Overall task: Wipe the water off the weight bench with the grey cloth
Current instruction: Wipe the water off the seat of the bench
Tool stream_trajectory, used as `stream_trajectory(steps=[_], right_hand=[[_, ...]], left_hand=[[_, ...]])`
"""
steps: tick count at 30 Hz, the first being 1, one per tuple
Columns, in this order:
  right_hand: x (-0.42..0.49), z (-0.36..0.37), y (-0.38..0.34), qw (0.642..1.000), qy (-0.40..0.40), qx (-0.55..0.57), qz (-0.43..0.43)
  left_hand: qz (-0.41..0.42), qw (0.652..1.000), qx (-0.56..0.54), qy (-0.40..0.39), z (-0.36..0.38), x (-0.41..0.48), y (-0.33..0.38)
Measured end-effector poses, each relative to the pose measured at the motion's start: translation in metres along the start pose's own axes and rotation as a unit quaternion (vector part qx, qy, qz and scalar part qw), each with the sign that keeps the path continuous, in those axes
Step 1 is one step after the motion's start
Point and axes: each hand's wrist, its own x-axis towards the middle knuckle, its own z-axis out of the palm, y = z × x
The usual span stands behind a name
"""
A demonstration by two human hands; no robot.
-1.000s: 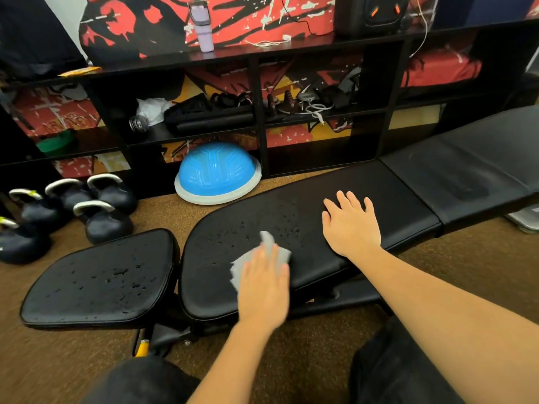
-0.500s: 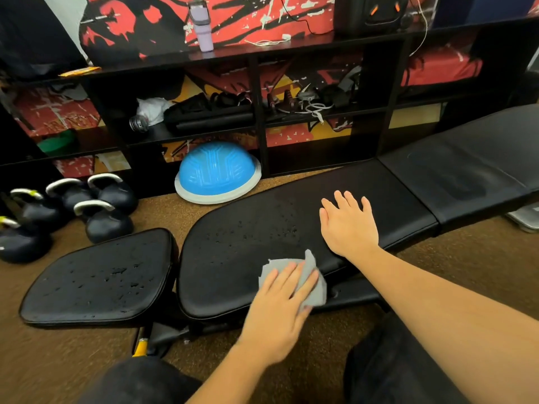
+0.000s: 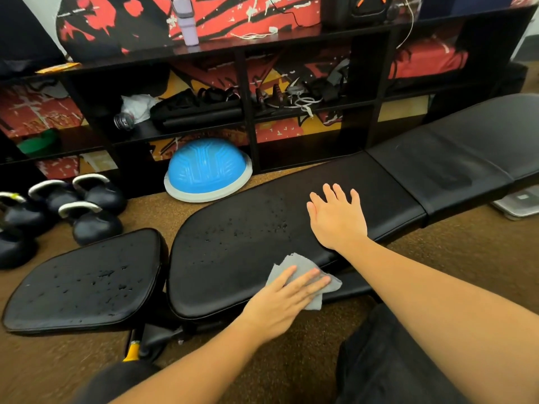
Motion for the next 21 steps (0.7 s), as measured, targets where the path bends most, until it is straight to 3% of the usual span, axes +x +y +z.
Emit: stream_trajectory(steps=[4,10,13,18,21], right_hand=[[-0.001,-0.002,0.001,1.0,0.002,0.007,0.0],[-0.002,-0.002,0.003,1.0,0.001,0.011,-0.001],[-0.001,-0.001,0.001,1.0,0.004,0.009,0.0],[0.0,0.001,0.001,1.0,-0.001,0.002,-0.002],[0.0,0.0,0.001,1.0,-0.004,-0.005,-0.001]], left_hand=[[0.023,0.998,0.035,-0.037,-0.005,0.011,0.002],[0.204,0.958,0.17,-0.11,0.014,-0.065,-0.022],[0.244,0.953,0.15,-0.101,0.03,-0.111,-0.042],[0.275,0.959,0.026,-0.059,0.037,-0.147,-0.091],[0.252,0.964,-0.036,-0.073,0.035,-0.169,-0.104]])
